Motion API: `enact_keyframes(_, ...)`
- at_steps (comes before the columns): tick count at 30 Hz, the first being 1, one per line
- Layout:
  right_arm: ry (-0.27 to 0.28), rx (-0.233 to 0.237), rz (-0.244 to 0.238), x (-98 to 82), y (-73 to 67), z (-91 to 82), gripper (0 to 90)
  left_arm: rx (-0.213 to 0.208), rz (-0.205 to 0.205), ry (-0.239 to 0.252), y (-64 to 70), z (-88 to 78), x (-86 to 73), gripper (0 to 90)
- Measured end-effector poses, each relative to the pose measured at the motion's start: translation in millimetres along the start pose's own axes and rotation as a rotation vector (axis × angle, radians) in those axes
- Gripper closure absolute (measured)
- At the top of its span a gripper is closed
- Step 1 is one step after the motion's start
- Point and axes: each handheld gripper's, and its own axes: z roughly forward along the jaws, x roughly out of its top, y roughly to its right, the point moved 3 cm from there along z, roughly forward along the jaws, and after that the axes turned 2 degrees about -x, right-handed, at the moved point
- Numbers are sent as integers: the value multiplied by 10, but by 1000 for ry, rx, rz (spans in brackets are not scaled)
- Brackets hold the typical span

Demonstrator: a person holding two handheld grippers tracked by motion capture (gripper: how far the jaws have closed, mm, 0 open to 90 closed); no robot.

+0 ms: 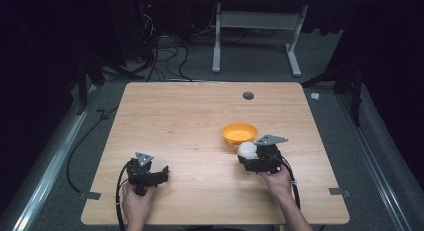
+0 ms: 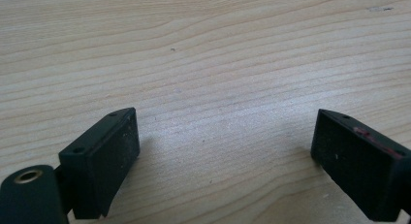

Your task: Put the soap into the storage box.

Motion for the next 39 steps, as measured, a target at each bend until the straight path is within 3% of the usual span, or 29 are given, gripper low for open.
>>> enact_keyframes(23, 23, -3, -7, 238, 134, -121, 246, -1, 4, -2, -1, -5, -3, 104)
enact_keyframes(34, 13, -7, -17, 395, 165, -97, 246, -2, 4, -2, -1, -6, -4, 104)
enact_keyframes(39, 12, -1, 0, 489, 216, -65, 246, -1, 2, 0, 1, -5, -5, 104)
